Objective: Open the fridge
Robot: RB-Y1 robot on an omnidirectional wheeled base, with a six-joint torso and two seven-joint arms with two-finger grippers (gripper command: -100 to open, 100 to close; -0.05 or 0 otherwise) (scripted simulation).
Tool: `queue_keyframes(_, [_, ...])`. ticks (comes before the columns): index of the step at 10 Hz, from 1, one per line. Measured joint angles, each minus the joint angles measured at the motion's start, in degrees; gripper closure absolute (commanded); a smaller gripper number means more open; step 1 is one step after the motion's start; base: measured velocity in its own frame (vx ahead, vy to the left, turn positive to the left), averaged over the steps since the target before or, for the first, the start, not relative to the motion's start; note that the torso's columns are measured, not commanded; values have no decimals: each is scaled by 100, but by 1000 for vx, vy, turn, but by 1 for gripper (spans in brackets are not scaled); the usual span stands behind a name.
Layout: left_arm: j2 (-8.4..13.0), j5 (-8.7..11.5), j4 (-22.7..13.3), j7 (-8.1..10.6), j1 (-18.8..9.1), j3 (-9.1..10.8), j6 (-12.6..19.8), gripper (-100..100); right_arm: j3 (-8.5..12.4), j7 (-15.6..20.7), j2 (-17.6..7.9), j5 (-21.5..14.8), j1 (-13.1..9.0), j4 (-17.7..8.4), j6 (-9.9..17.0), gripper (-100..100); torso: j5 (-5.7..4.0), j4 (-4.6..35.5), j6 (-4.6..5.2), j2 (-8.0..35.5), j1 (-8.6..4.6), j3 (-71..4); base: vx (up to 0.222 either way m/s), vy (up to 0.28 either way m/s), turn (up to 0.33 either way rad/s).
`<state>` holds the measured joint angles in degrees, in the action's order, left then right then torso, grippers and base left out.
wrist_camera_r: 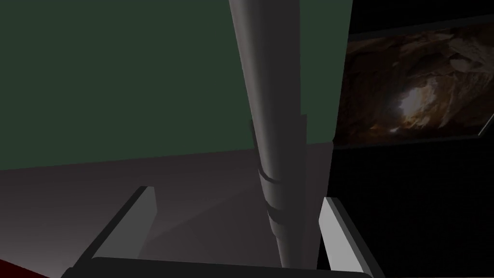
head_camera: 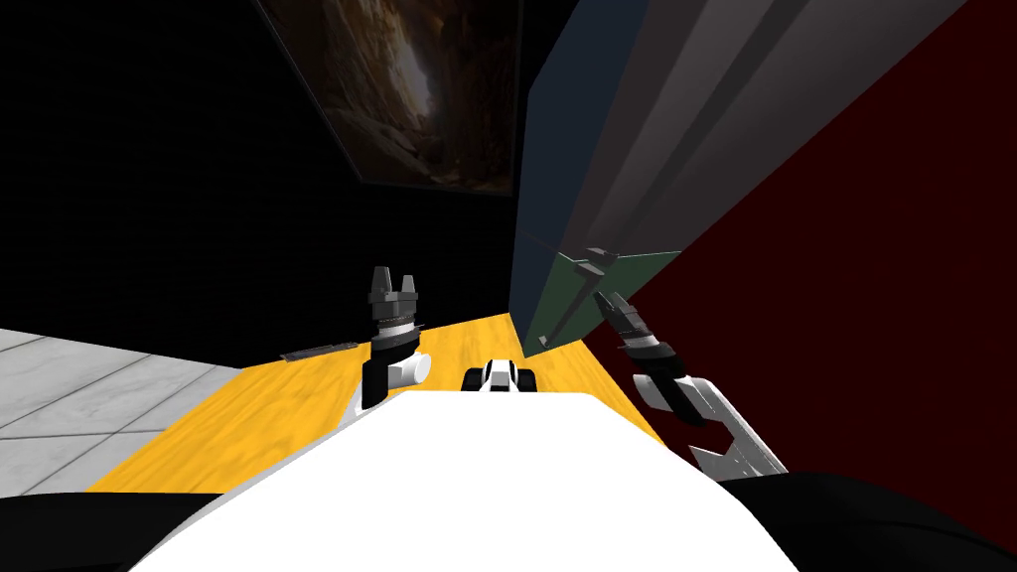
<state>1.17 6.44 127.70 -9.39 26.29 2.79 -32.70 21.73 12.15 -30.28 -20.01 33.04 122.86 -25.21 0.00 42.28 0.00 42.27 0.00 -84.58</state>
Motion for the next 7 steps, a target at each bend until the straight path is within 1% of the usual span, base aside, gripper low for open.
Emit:
queue_keyframes(2, [0,0,0,0,0,0,0,0,153,174,-271,-242,33,-83,82,-100,2,1,0,2,5,1,25,106,-51])
queue_keyframes(5, [0,0,0,0,0,0,0,0,441,462,-722,-630,114,-252,153,-100,2,1,0,2,8,2,19,130,-53])
queue_keyframes(7, [0,0,0,0,0,0,0,0,636,677,-1045,-908,140,-424,191,-100,1,-1,0,-2,1,-2,29,127,-52])
